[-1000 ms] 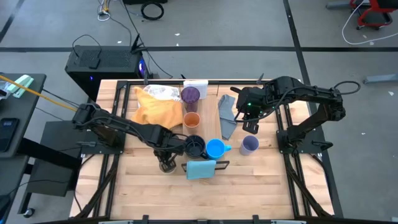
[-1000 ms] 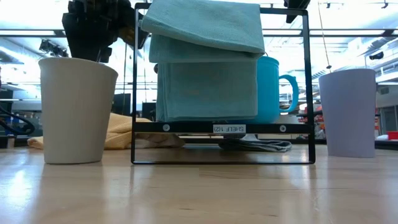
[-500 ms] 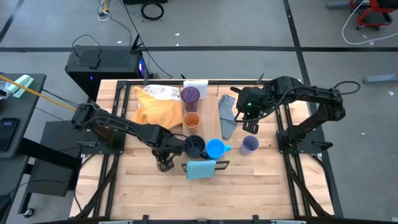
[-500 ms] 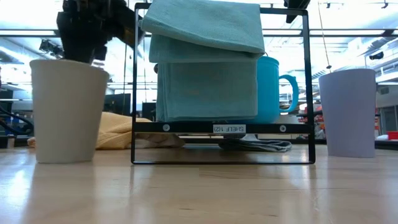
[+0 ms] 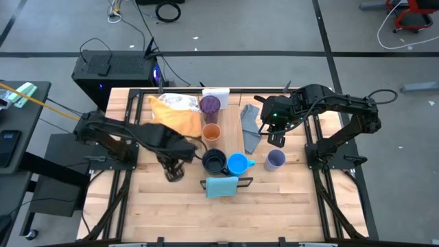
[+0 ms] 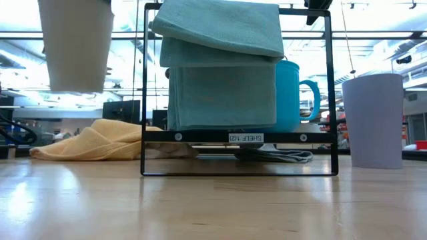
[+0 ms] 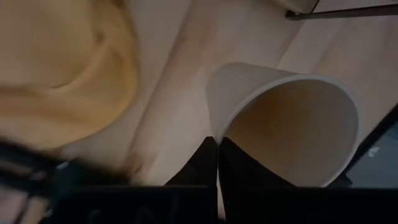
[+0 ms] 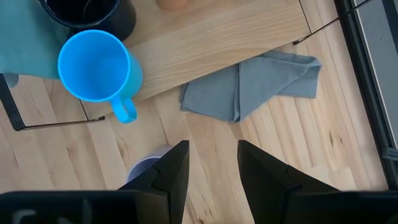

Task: Stack small to large cups/mugs on shelf
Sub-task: Put the light brown cup on the shelf

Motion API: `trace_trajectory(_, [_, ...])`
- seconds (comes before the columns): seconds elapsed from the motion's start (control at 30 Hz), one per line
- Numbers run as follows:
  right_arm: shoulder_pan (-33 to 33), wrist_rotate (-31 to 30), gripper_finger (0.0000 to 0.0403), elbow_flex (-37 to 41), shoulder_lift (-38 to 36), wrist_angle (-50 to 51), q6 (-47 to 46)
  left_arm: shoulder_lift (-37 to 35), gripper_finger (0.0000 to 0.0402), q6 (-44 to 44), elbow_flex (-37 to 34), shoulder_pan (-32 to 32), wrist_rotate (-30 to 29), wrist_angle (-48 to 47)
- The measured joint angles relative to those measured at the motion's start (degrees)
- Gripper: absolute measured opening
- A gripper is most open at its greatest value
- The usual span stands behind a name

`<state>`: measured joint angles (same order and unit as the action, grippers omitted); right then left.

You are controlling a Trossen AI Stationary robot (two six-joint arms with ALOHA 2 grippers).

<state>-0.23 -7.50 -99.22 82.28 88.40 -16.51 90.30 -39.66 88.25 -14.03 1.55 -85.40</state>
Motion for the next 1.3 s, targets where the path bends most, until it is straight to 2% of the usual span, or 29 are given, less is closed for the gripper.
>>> trace_trajectory(0.1, [0.00, 0.01, 0.0142, 0.00, 0.00, 0.00, 0.01, -0.09, 0.0006, 0.21, 8.84, 0.27, -2.70, -5.37])
trace_trajectory(0.3, [0.01, -0.01, 0.0142, 0.00, -0.12, 0.73, -0.29, 0.05, 0.0006, 1.60, 26.93, 5.13, -6.89, -4.50])
trace_trajectory(0.4, [0.04, -0.01, 0.0142, 0.00, -0.87, 1.54, -1.40, 0.59, 0.0006, 3.78, 31.63, 8.76, -8.31, -4.30])
trace_trajectory(0.53, [0.71, -0.97, 0.0142, 0.00, -2.92, 1.66, -3.04, 0.72, 0.0006, 8.06, 33.30, 14.06, -9.29, 1.73])
trace_trajectory(0.6, [1.48, -2.21, 0.0142, 0.00, -3.98, 1.66, -3.98, 2.17, 0.0006, 10.96, 33.30, 16.58, -8.35, 8.51])
trace_trajectory(0.77, [3.18, -4.12, 0.0142, 0.00, -6.02, 1.64, -6.58, 8.01, 0.0006, 16.28, 33.30, 21.42, 0.10, 20.25])
trace_trajectory(0.97, [5.42, -5.83, 0.0142, 0.28, -6.97, 1.64, -9.33, 14.86, 0.0006, 19.57, 33.24, 23.80, 3.71, 20.01])
trace_trajectory(1.3, [6.38, -7.63, 0.0142, 0.35, -5.77, 1.57, -9.58, 19.99, 0.0006, 19.33, 33.26, 26.23, 6.31, 31.95])
